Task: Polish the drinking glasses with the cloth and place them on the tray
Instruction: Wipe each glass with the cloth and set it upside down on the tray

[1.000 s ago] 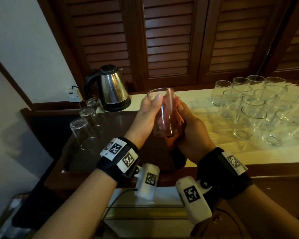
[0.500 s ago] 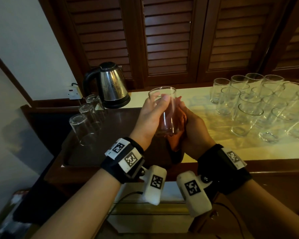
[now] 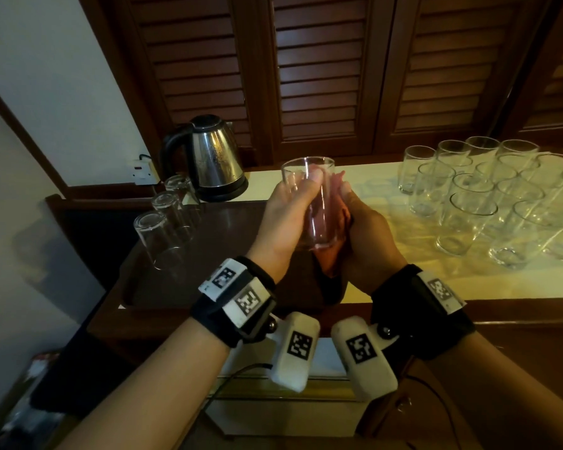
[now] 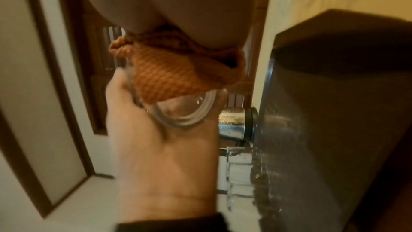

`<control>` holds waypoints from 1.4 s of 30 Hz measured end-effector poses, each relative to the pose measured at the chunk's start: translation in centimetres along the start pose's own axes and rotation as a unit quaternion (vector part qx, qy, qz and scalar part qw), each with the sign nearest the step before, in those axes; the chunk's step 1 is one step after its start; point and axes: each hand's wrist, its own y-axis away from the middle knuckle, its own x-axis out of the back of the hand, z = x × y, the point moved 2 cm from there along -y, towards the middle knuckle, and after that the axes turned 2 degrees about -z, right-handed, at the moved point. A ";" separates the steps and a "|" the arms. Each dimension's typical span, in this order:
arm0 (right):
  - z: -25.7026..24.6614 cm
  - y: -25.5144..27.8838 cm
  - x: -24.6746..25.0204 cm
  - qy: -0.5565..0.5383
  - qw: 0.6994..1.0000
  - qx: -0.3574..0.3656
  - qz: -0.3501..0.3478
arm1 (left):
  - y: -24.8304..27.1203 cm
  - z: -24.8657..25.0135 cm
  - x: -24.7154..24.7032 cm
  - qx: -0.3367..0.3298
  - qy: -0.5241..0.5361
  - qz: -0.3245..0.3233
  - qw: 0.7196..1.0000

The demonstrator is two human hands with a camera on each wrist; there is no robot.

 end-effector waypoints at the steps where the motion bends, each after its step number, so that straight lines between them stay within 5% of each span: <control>1: -0.1 0.1 0.1 -0.015 1.000 -0.011 0.000 | 0.1 0.0 0.2 0.008 0.018 -0.028 0.999; 7: -0.5 -0.5 0.4 0.141 0.988 0.068 0.013 | -0.2 -0.4 1.3 0.001 0.055 0.020 0.998; 10: 0.1 -0.9 0.3 0.195 0.976 0.095 0.007 | -0.3 -0.3 0.4 0.003 -0.016 0.032 0.999; 19: -0.2 -0.4 0.8 0.020 1.000 -0.002 0.012 | -0.2 -0.5 0.6 0.010 -0.003 -0.005 1.000; 26: 0.1 -1.9 0.7 0.184 0.973 0.128 0.056 | -0.4 -0.4 -0.5 0.007 -0.048 0.039 0.998; 32: 1.0 -1.6 0.9 0.273 0.947 0.171 -0.025 | -1.0 -0.2 -0.1 0.025 0.023 0.098 0.995; 36: 1.2 -1.4 0.5 0.273 0.940 0.205 -0.018 | -0.9 -0.5 -0.3 -0.001 0.011 0.095 0.995; 42: 0.8 -1.1 0.7 0.146 0.983 0.105 0.026 | -0.8 -1.1 0.3 -0.014 -0.024 0.025 0.999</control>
